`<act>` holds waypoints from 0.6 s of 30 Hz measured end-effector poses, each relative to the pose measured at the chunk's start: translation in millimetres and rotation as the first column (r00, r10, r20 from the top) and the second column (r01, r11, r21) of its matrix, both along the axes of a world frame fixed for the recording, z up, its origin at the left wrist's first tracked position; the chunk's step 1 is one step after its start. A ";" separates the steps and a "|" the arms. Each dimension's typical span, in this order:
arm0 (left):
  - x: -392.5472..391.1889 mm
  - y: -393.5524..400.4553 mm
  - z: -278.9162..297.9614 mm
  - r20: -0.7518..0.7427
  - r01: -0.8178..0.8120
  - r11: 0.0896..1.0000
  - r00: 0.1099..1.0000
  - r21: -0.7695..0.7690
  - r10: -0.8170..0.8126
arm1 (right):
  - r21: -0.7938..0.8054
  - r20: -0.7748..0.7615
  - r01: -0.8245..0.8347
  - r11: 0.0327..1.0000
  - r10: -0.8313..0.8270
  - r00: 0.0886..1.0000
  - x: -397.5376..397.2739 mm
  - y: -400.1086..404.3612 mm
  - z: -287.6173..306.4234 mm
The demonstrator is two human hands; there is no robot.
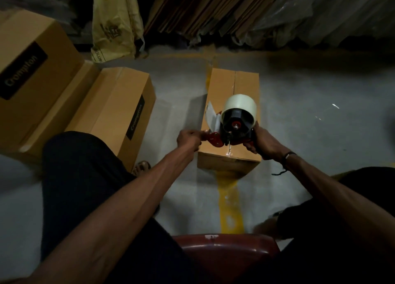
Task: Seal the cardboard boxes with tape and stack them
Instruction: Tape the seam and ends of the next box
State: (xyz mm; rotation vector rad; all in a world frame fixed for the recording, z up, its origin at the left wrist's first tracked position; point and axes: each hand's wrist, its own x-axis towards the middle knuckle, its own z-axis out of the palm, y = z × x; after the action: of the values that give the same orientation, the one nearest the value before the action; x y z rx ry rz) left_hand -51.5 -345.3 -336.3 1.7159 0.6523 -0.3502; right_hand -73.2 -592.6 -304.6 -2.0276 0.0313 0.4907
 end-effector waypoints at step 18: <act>5.0 36.3 -128.6 -0.055 0.163 0.928 0.987 0.335 -0.153 | -0.484 -0.058 -0.043 0.874 0.017 0.998 1.3 -58.1 -112.5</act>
State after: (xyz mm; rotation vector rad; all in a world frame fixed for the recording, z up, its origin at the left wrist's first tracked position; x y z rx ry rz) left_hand -46.5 -309.0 -464.9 2.1043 0.6218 -0.3925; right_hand -71.9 -650.7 -417.1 -2.5120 0.1706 0.5994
